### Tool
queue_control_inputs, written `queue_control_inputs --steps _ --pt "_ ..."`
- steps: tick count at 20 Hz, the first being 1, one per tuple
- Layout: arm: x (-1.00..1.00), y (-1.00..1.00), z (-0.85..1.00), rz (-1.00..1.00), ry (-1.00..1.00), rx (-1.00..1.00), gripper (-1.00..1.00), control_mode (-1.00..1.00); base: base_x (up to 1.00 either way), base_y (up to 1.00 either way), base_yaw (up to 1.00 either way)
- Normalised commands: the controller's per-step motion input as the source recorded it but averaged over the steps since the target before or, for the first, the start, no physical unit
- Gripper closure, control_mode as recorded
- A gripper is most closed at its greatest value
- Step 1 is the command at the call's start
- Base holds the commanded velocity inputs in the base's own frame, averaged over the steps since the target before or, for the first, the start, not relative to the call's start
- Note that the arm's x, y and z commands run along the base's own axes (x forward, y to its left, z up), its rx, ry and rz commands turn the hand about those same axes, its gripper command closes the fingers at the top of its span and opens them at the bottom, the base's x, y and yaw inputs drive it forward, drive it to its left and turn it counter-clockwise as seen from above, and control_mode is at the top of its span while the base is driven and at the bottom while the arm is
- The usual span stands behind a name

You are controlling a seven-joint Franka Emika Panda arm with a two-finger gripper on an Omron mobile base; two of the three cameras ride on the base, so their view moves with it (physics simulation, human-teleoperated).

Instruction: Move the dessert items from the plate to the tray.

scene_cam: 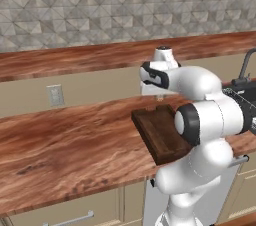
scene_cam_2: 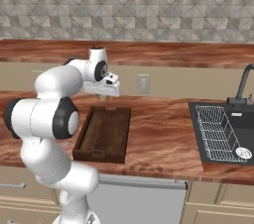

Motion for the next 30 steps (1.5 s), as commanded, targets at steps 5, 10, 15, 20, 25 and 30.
queue_control_inputs --steps 5,10,15,20,25,30 --pt "0.42 0.0 -0.75 -0.11 0.0 0.0 1.0 -1.0 0.0 0.0 0.0" --pt "0.02 0.0 -0.6 -0.08 0.0 0.0 1.0 -1.0 0.0 0.0 0.0" --pt "-0.1 0.0 -0.44 -0.05 0.0 0.0 1.0 -1.0 0.0 0.0 0.0" --pt "-0.04 0.0 -0.39 -0.02 0.0 0.0 1.0 -1.0 0.0 0.0 0.0" --pt "0.0 0.0 -0.41 -0.03 0.01 0.0 1.0 -1.0 0.0 0.0 0.0" --pt "0.0 0.0 -0.22 -0.04 0.0 0.01 -1.0 -1.0 0.0 0.0 0.0"
